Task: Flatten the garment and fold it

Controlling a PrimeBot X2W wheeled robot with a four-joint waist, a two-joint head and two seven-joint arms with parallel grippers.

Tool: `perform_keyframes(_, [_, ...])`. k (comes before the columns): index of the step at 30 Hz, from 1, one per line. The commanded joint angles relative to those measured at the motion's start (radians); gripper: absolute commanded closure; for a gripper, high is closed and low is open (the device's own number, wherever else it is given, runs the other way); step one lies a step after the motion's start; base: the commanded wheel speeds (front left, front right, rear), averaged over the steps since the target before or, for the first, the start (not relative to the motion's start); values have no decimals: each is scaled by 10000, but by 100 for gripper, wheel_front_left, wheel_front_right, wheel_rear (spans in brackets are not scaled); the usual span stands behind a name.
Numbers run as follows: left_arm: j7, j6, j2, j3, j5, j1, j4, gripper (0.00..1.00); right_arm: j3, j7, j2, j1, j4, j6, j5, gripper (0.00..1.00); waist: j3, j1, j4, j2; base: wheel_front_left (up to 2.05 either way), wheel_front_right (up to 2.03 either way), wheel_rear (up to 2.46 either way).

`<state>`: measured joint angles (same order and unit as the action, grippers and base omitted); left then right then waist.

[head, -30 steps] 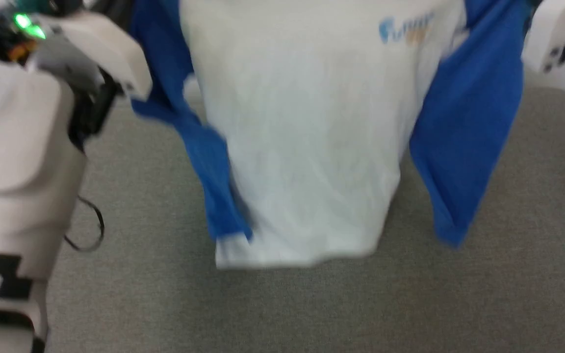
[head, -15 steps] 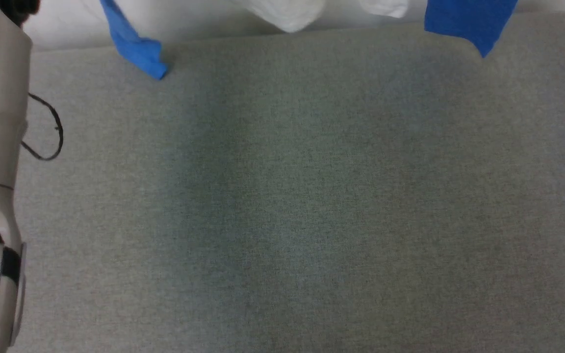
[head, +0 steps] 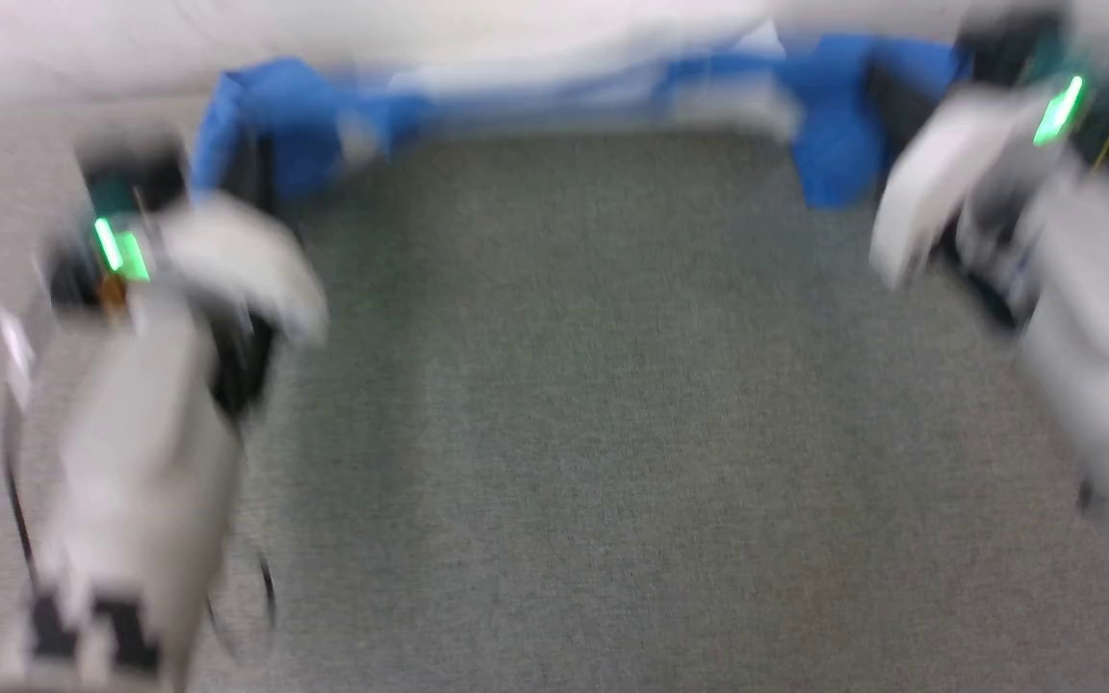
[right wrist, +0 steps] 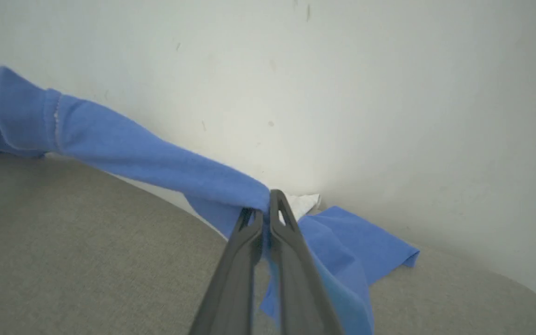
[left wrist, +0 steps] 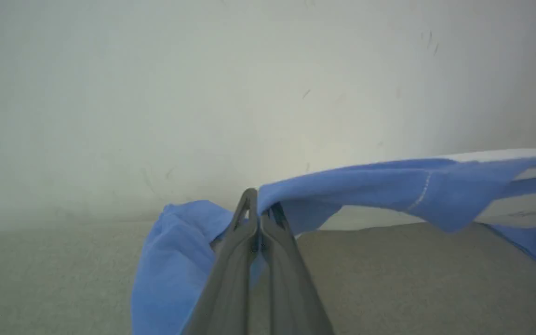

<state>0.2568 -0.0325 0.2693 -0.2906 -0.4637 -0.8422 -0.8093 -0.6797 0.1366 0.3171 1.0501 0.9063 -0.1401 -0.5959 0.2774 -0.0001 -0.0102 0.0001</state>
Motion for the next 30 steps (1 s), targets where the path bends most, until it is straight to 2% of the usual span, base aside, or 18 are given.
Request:
perform_keyframes(1, [46, 142, 49, 118, -42, 712, 191, 100, -111, 48, 148, -462, -90, 94, -173, 100, -737, 1, 234, -1, 0, 0, 0])
perform_keyframes(7, [48, 412, -155, 227, -70, 4544, 2019, 100, -552, 195, 661, -3060, -1264, 94, -916, 100, -2042, 1, 328, -1, 0, 0, 0])
perform_keyframes(11, [-345, 934, -88, 132, -180, 6817, 3685, 100, -335, 216, 1096, -4666, -2394, 94, -941, 100, -2826, 1, 310, -1, 0, 0, 0])
perform_keyframes(15, [-1303, 1660, 250, 95, -232, 8852, 5704, 100, 390, -230, 1460, -6383, -3755, 94, -717, 100, -3295, 1, 300, -1, 0, 0, 0])
perform_keyframes(19, [-2363, 2358, 608, 33, -249, 10564, 7492, 100, 1739, -862, 1575, -8360, -5043, 94, -155, 100, -3563, 1, 298, -1, 0, 0, 0])
perform_keyframes(24, [-3502, 2964, 952, -146, -302, 12215, 8821, 100, 3814, -1969, 995, -11085, -6714, 94, 848, 100, -3834, 1, 331, -1, 0, 0, 0])
perform_keyframes(30, [-4435, 3238, 1045, -479, -489, 13204, 9301, 100, 5549, -3647, -274, -13781, -8672, 94, 2114, 100, -3866, 1, 360, -1, 0, 0, 0])
